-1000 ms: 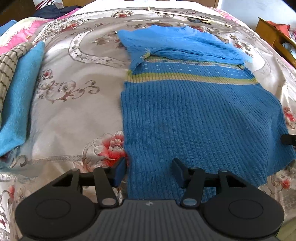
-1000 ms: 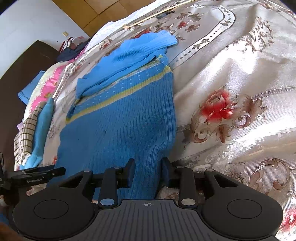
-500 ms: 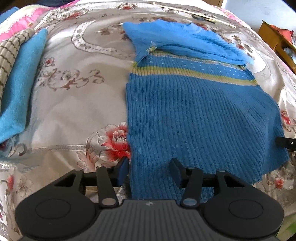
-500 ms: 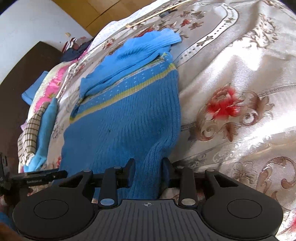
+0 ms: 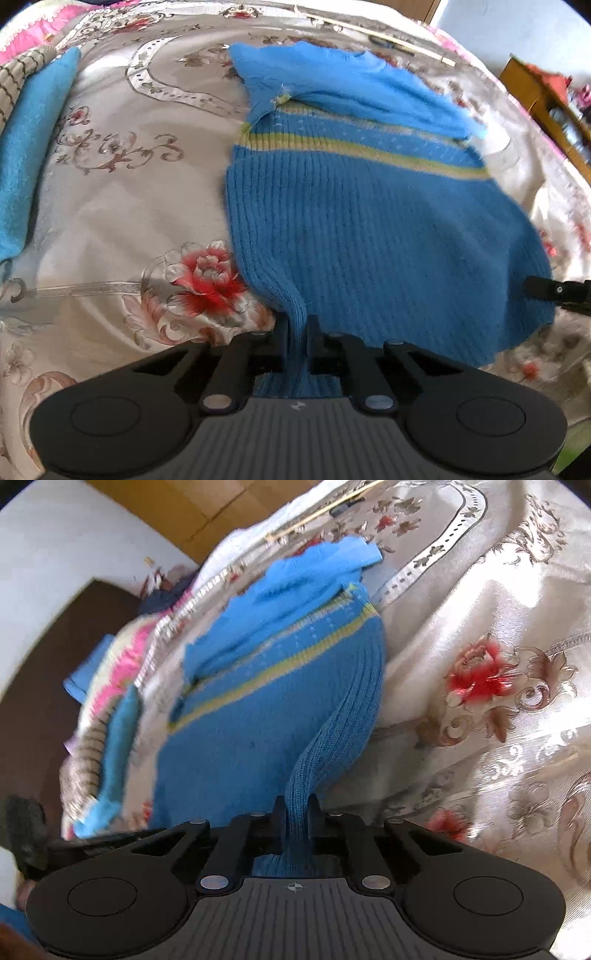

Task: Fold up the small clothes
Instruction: 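Grasp the sweater hem with both grippers side by side, then lift the hem with both grippers and fold it over toward the collar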

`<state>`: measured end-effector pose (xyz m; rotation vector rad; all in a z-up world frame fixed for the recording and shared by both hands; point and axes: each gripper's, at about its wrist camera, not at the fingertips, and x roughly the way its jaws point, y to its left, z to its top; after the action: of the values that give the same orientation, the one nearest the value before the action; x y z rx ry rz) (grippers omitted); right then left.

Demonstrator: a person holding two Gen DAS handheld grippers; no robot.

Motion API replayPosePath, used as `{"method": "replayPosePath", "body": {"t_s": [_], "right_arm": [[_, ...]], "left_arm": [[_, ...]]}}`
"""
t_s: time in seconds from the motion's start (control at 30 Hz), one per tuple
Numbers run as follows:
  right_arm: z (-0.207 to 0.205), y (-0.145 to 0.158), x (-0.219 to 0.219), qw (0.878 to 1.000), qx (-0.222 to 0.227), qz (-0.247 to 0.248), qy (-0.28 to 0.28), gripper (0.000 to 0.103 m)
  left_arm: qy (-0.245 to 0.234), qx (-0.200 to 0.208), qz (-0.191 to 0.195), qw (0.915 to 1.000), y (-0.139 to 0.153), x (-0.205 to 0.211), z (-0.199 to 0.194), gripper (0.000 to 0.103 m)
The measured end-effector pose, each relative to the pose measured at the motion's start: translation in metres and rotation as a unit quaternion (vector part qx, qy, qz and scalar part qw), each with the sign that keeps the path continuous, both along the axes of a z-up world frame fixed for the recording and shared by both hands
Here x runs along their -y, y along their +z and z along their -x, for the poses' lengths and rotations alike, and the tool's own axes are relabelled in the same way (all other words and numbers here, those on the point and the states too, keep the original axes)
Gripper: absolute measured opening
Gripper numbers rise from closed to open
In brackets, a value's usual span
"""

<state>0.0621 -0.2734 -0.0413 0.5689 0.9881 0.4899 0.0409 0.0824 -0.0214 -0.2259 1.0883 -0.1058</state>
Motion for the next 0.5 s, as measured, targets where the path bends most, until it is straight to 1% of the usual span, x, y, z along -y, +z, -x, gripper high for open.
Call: {"method": "replayPosePath", "body": {"t_s": [0.07,0.17,0.27,0.4,0.5], "right_arm": [[0.002,0.006,0.004,1.000,0.008,-0.026,-0.013,0.010],[0.003,0.021,0.007,0.997,0.032,-0.065,-0.029,0.010],[-0.005,0.039,0.005,0.994,0.059,-0.079,-0.036,0.010],[-0.026,0.062,-0.003,0.990,0.098,-0.096,-0.043,0.010],[-0.048,0.075,-0.012,0.986,0.127,-0.099,-0.055,0.009]], "left_arm": [[0.002,0.016,0.033,0.9993,0.007,-0.004,0.000,0.019],[0.002,0.042,0.070,0.9967,0.022,-0.006,-0.004,0.019],[0.001,0.066,0.089,0.9938,0.035,-0.007,-0.014,0.019],[0.007,0.111,0.123,0.9862,0.053,-0.014,-0.039,0.019],[0.014,0.143,0.130,0.9810,0.064,-0.018,-0.058,0.019]]}}
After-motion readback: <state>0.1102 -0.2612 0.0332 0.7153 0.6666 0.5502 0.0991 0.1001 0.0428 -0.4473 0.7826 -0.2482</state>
